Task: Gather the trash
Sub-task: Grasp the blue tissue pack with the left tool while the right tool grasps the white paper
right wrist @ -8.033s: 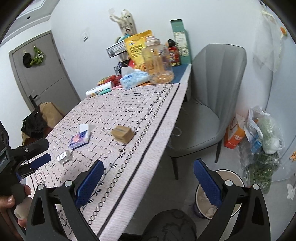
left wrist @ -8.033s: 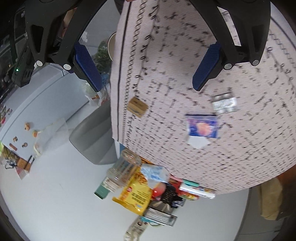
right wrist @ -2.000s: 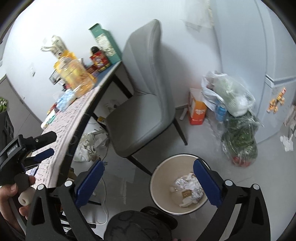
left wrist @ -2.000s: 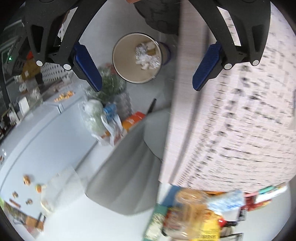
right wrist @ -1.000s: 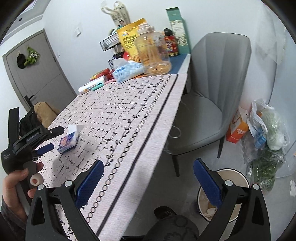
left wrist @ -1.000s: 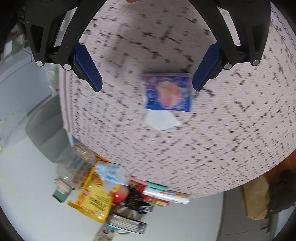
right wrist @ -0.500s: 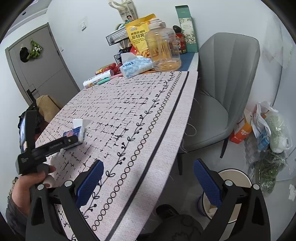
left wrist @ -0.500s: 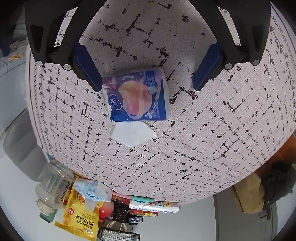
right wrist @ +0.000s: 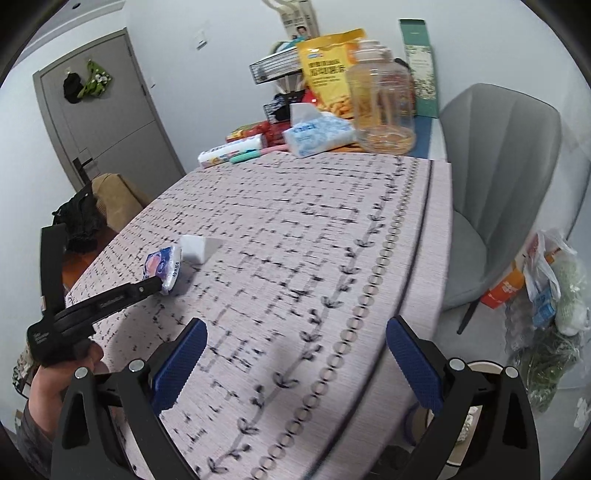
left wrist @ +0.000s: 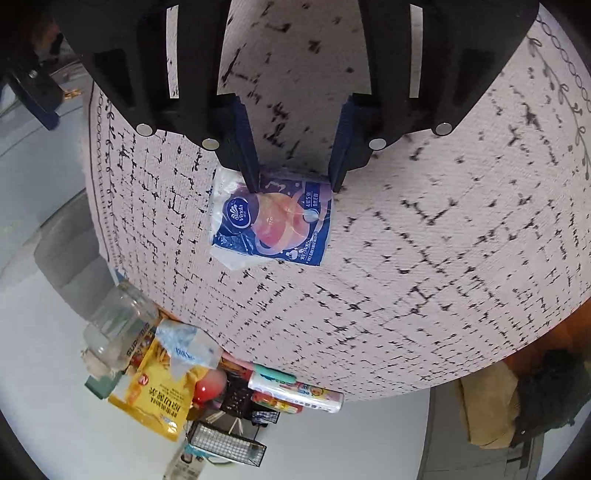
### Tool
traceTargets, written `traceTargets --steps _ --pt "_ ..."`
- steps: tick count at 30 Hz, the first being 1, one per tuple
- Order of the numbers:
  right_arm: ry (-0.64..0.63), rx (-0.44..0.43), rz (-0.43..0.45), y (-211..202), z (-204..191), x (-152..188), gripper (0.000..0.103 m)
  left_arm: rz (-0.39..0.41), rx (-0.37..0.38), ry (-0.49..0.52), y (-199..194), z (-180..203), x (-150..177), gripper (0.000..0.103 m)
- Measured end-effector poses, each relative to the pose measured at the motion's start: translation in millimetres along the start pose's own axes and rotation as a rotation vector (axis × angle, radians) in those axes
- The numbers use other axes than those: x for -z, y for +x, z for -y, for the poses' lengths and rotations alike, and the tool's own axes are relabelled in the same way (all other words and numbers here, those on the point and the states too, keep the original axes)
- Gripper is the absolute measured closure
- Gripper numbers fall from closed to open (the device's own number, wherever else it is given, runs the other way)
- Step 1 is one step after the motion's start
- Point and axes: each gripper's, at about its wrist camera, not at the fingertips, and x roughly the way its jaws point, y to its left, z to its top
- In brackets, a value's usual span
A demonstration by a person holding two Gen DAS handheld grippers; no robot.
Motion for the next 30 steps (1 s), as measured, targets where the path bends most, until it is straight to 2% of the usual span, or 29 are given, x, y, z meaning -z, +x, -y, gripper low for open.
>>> traceTargets --steps 10,16,19,25,30 --pt "-0.069 -0.078 -0.025 43 -54 -20 0.008 0.052 0.006 -0.043 -28 -37 -10 0.065" --pt "-0.118 -0.093 -0.048 77 -83 -39 0.015 0.066 -0.017 -0.075 -37 -60 -10 0.065" --pt "-0.128 -0.089 -0.069 98 -96 -48 0.015 0.069 -0.031 -0.092 -39 -72 -11 0.065" --pt "-0.099 -0.094 -0.123 135 -116 -55 0.016 0.085 -0.064 -0.130 -46 -93 -14 0.065" --pt "-0.047 -0.072 -0.136 155 -129 -59 0.026 0.086 -0.078 -0.154 -50 -106 -13 0.065"
